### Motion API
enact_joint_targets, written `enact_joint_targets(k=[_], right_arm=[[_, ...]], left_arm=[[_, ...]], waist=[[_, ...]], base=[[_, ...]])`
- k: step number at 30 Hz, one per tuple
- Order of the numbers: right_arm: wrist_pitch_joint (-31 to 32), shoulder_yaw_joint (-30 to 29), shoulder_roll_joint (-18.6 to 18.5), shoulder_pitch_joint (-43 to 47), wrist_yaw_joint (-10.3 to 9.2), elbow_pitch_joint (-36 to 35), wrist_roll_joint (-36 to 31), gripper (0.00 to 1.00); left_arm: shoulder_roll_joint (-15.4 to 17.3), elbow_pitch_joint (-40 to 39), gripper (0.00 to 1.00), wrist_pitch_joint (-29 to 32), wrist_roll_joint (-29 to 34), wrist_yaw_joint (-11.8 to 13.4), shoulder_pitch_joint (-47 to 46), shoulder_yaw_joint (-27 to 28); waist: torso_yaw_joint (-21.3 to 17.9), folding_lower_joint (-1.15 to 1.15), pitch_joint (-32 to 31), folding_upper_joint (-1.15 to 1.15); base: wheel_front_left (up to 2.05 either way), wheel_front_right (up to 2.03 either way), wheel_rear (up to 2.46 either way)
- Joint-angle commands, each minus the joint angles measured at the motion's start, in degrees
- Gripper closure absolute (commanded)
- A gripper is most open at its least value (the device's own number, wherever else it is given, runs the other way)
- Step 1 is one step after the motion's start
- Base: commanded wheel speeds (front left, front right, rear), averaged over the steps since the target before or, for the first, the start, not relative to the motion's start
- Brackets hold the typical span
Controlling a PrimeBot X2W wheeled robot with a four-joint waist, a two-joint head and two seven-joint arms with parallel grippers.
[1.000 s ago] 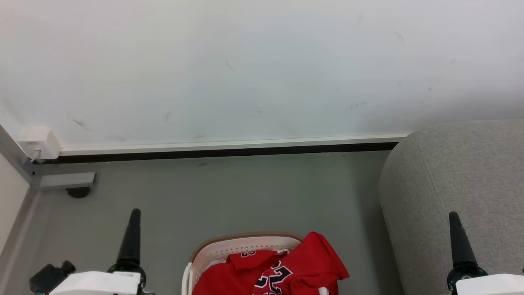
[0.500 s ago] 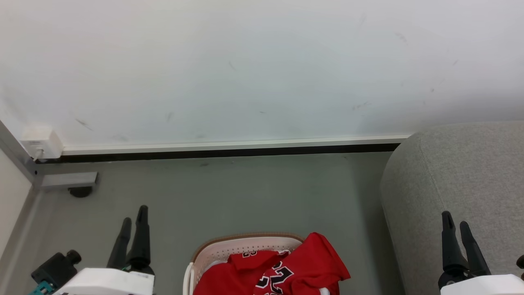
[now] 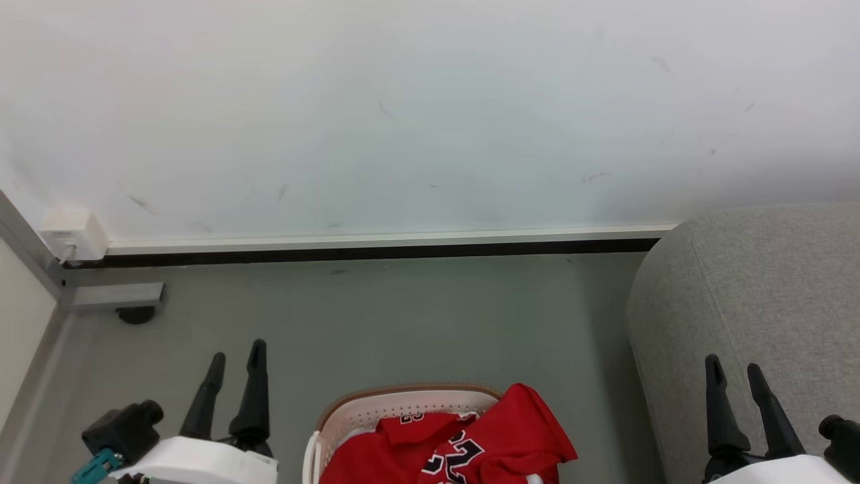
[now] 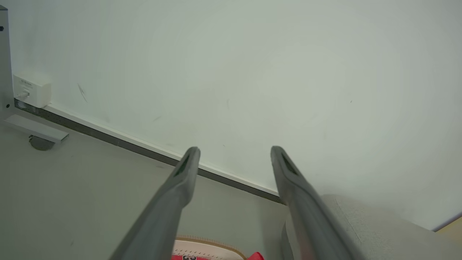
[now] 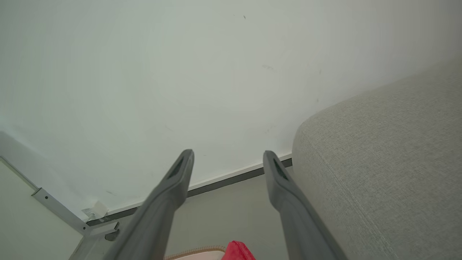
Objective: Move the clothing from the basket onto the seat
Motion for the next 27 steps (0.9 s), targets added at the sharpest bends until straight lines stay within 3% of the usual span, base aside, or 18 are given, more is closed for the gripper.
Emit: enact_joint_targets(k=[1,15,27], right_arm=[[-0.8,0.3,-0.6,-0.1,-0.06,-0.2,-2.3,0.00],[-2.9,0.6,-0.7,0.2,-0.07,0.6,-10.6,0.00],[-4.6,0.6,-0.7,1.6,-0.08,1.4,-15.5,0.00]], left_arm=[[0.8,-0.5,0.00,-0.6,1.9,0.3,-0.8,-0.4],[2.1,0.5,0.00,-2.8,9.6,1.2,-1.1,-2.6],[1.7,0.9,0.00,-4.4,14.6,-0.8,-0.8,-3.5]], waist=[[0.0,0.00,0.0,0.00],[0.5,0.00,-0.2,0.00],[1.1,0.00,-0.5,0.00]], base=[[0.00,0.00,0.00],[0.00,0.00,0.00],[0.00,0.00,0.00]])
